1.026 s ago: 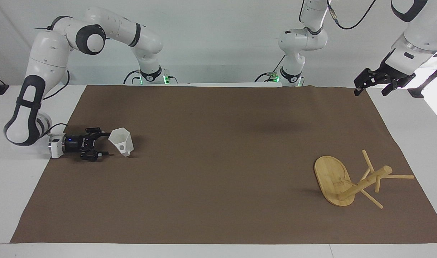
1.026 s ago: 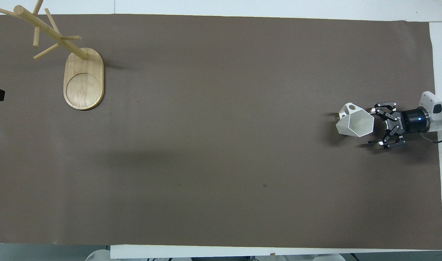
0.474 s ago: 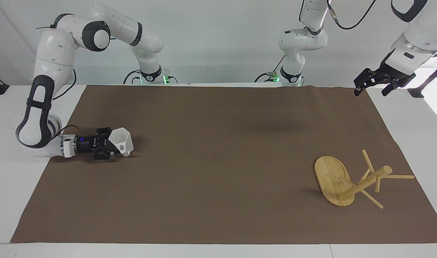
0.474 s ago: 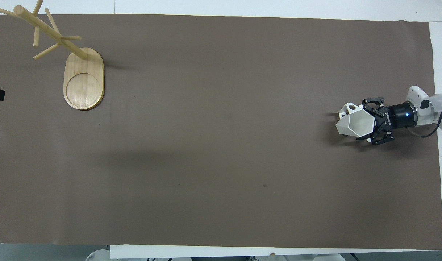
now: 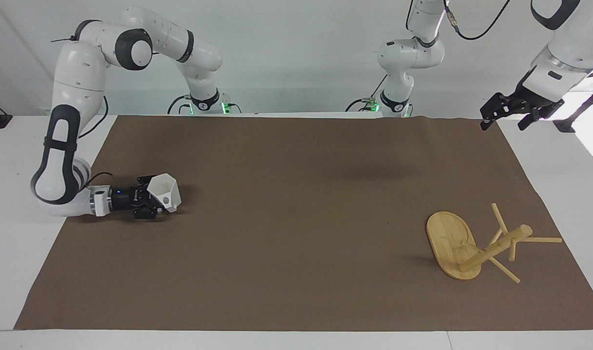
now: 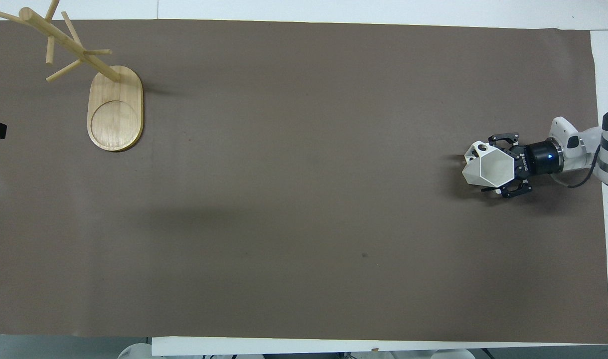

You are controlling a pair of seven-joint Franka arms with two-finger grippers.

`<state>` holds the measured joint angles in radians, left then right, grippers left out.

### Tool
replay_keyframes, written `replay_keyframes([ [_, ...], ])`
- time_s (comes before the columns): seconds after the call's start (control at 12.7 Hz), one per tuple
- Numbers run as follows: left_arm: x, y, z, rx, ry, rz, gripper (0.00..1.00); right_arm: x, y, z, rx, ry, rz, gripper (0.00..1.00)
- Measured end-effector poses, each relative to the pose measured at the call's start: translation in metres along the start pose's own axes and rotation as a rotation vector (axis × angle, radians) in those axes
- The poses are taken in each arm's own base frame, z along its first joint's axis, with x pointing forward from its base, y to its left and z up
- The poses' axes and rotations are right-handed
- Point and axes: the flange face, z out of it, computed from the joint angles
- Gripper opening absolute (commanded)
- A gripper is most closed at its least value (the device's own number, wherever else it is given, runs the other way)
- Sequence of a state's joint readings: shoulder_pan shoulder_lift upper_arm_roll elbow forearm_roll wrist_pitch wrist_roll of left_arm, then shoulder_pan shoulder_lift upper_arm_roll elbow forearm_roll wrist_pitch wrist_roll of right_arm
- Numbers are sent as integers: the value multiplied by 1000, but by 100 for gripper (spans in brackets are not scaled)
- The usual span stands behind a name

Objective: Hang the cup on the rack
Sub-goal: 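Reach the right gripper to the white cup and grasp it, then lift the cup with the right gripper while the left gripper approaches it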

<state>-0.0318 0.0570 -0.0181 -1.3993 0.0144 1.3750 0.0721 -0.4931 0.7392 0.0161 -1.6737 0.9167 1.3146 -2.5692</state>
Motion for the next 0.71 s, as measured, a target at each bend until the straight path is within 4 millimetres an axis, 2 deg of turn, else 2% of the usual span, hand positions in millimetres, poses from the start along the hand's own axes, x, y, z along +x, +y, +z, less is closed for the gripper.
replay_keyframes([
  [0.08, 0, 0, 0, 0, 0, 0, 100, 0, 0, 2, 3, 2, -6, 48],
  [0.16, 0, 0, 0, 0, 0, 0, 100, 0, 1, 4, 5, 4, -11, 30],
  [0.24, 0, 0, 0, 0, 0, 0, 100, 1, 3, 7, 10, 4, -13, 17],
  [0.39, 0, 0, 0, 0, 0, 0, 100, 8, 9, 15, 26, -3, -22, 16],
  [0.47, 0, 0, 0, 0, 0, 0, 100, 19, 17, 21, 38, -18, -28, 16],
  [0.55, 0, 0, 0, 0, 0, 0, 100, 39, 31, 30, 42, -49, -30, 16],
  [0.71, 0, 0, 0, 0, 0, 0, 100, 98, 66, 65, 20, -81, -19, 16],
])
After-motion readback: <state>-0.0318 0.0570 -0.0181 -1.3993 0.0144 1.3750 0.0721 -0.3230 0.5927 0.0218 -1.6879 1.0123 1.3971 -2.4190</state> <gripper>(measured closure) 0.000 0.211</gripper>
